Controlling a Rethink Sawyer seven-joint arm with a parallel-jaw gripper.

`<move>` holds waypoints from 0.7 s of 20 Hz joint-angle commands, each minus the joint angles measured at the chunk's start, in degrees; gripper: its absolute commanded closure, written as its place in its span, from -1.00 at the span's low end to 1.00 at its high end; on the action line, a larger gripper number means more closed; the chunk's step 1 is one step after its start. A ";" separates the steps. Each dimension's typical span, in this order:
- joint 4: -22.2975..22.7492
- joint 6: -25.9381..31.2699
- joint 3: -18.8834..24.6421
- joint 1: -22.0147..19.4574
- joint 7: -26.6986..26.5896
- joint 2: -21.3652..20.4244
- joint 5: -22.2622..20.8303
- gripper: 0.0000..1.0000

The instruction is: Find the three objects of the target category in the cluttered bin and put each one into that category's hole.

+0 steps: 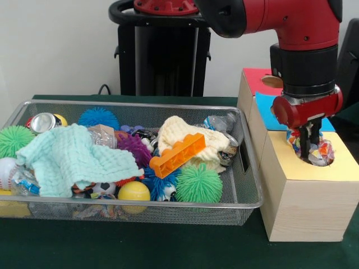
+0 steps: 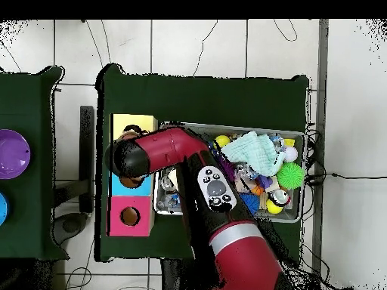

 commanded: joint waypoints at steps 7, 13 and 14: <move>-0.37 -1.18 -4.66 -0.95 3.12 5.02 -3.25 1.00; -0.54 -1.53 -4.35 -0.93 2.72 5.55 -3.29 1.00; -0.54 -1.46 -4.33 -0.94 2.66 5.55 -3.26 1.00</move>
